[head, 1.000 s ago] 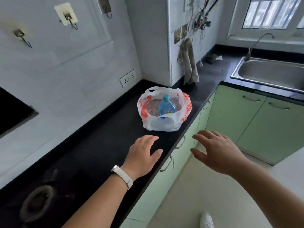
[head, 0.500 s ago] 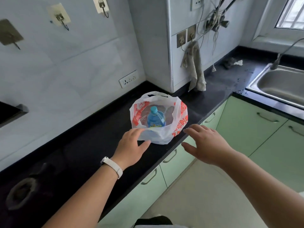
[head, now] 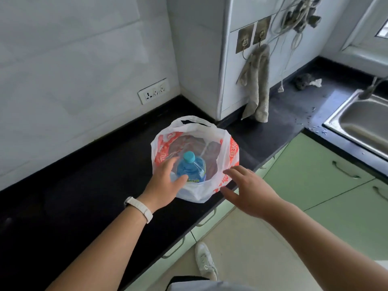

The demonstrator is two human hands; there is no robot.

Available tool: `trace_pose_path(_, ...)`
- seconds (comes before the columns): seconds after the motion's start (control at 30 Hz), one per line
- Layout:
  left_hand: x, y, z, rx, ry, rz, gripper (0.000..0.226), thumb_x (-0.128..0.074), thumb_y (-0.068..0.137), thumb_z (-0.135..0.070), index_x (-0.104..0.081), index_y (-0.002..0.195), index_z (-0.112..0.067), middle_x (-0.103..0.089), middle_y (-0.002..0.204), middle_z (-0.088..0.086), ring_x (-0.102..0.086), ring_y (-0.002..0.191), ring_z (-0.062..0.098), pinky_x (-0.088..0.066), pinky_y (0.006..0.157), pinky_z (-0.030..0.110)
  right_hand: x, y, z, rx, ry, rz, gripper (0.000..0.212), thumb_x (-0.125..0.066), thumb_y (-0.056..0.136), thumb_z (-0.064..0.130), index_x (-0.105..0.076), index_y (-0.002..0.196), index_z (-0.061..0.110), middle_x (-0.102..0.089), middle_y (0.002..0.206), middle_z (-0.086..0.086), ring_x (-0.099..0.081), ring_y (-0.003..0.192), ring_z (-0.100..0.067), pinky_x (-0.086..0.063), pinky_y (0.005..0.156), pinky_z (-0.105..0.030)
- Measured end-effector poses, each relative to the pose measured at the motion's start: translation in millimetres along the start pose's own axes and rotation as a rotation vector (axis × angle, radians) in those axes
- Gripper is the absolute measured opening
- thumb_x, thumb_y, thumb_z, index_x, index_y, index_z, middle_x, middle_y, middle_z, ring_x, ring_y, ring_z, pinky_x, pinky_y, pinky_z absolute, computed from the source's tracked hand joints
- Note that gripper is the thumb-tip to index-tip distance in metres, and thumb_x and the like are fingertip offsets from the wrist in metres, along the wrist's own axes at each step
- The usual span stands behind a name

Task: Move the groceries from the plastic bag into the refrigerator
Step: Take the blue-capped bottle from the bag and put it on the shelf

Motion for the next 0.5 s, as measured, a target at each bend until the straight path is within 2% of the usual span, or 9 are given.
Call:
trace_pose_path(0.13,-1.1,26.6,9.1,-0.002,-0.06,0.002,0.067,-0.07,0.09,-0.027,-0.035,0.147,-0.019,-0.035,0.149,-0.005,-0.034,0.141,0.013,-0.031,0.118,0.039,-1.3,39.5,-1.2,-0.015,0.095,0.04,0.057,-0.056,0.093,0.048,-0.04,0.144,0.028,-0.044,0.145,0.009,-0.052,0.12,-0.016,-0.042,0.096,-0.028)
trace_pose_path(0.27,-6.2,41.9,25.5,0.007,-0.103,0.137,0.076,-0.077,0.083,-0.034,-0.033,0.145,-0.031,-0.034,0.144,-0.016,-0.038,0.137,0.006,-0.034,0.115,0.036,-10.5,71.8,3.4,0.018,0.199,0.092,0.062,-0.061,0.089,0.051,-0.039,0.143,0.029,-0.045,0.144,0.01,-0.053,0.122,-0.013,-0.044,0.101,-0.03)
trace_pose_path(0.37,-10.8,44.7,35.2,0.044,-0.117,0.195,0.079,-0.08,0.079,-0.039,-0.034,0.143,-0.037,-0.044,0.14,-0.016,-0.042,0.132,0.003,-0.035,0.114,0.034,-22.5,89.1,3.7,0.043,0.259,0.171,0.068,-0.066,0.086,0.053,-0.037,0.144,0.032,-0.045,0.142,0.012,-0.051,0.124,-0.011,-0.044,0.105,-0.031)
trace_pose_path(0.5,-18.2,45.0,39.4,0.086,-0.172,0.229,0.085,-0.083,0.076,-0.036,-0.033,0.145,-0.038,-0.043,0.142,-0.014,-0.041,0.133,0.006,-0.038,0.114,0.035,-40.9,101.7,-4.3,0.052,0.313,0.256,0.074,-0.07,0.079,0.057,-0.036,0.141,0.034,-0.048,0.136,0.013,-0.051,0.121,-0.009,-0.046,0.105,-0.035)
Point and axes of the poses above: each hand's wrist, its own y-axis towards the middle knuckle, its own x-axis out of the back of the hand, z = x × y, the point moved 7 cm from there along y, towards the middle knuckle
